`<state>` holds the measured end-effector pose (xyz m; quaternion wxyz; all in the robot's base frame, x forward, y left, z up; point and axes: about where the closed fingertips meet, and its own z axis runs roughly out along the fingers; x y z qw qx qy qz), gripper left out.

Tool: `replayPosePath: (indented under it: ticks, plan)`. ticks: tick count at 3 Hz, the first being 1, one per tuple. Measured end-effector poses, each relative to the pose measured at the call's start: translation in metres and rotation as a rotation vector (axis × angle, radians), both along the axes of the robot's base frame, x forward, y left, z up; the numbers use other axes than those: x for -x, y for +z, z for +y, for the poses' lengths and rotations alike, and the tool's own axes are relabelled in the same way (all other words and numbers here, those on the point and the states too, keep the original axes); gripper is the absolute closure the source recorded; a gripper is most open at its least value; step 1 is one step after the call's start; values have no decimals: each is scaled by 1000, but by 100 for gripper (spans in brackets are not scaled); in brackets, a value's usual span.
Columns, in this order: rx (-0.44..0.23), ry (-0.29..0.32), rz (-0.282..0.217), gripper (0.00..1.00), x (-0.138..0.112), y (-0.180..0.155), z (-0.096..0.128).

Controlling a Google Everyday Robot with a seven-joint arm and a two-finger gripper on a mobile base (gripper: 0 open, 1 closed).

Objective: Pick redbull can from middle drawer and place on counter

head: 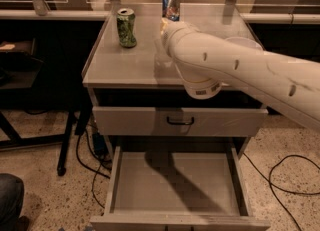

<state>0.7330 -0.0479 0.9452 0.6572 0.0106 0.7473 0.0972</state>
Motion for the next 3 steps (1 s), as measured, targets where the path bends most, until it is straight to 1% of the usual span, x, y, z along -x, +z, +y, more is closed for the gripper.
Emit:
replayPosePath:
  ticks: [1, 2, 3]
  plan:
    - [16, 91, 53, 100, 6, -8, 14]
    - [32, 162, 104, 100, 10, -23, 27]
    - [44, 214, 167, 100, 9, -50, 38]
